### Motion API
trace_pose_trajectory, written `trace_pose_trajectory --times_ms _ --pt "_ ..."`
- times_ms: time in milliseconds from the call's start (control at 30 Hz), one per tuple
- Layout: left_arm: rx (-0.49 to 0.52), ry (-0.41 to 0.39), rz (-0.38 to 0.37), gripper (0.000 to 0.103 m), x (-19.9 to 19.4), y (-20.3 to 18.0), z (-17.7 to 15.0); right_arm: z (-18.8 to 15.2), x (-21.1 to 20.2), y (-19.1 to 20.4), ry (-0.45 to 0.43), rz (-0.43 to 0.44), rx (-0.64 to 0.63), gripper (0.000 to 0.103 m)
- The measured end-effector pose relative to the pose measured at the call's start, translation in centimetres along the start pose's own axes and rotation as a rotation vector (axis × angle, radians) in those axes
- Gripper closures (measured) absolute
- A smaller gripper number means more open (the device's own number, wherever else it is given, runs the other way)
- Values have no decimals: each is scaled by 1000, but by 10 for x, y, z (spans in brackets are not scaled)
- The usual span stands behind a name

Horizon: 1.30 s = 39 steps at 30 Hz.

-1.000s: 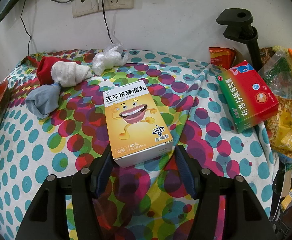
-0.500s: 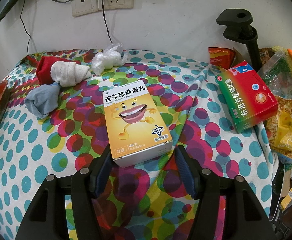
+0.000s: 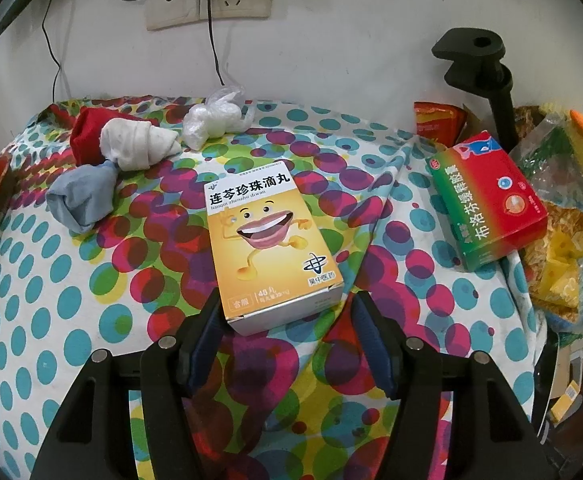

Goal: Organize objects
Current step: 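Carry the white sock onto the tray and open the left gripper, then withdraw the left gripper from the tray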

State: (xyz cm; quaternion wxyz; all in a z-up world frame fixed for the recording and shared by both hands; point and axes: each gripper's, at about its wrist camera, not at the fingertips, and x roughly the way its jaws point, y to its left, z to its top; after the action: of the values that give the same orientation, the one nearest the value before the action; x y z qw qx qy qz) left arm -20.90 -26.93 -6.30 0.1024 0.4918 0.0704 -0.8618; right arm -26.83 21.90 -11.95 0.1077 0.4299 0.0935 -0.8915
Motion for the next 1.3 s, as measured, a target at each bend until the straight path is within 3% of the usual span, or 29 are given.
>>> trace_pose_trajectory --times_ms 267,533,633,700,767,900,1200,1267,1300 --pt "7 -108 50 49 -43 -10 -35 1 0 1 3 8 11 39" --pt "110 -136 122 49 -56 -35 -87 8 8 5 3 10 -4 34" --pt "126 -139 114 49 -58 -40 -97 12 11 11 5 9 -4 30" --pt "114 -147 91 49 -61 -39 -102 13 13 12 2 4 -9 31" --pt "83 -159 78 49 -64 -33 -105 11 7 18 -1 -13 -15 46" --pt "24 -172 57 49 -66 -20 -106 11 2 17 12 -78 11 47" --pt "-42 -200 116 49 -75 3 -108 19 -27 26 -5 -78 113 47" --pt "-51 -207 114 49 -77 6 -108 21 -28 31 9 -48 126 87" --pt "-56 -207 119 49 -77 7 -109 21 -29 32 20 -21 138 101"
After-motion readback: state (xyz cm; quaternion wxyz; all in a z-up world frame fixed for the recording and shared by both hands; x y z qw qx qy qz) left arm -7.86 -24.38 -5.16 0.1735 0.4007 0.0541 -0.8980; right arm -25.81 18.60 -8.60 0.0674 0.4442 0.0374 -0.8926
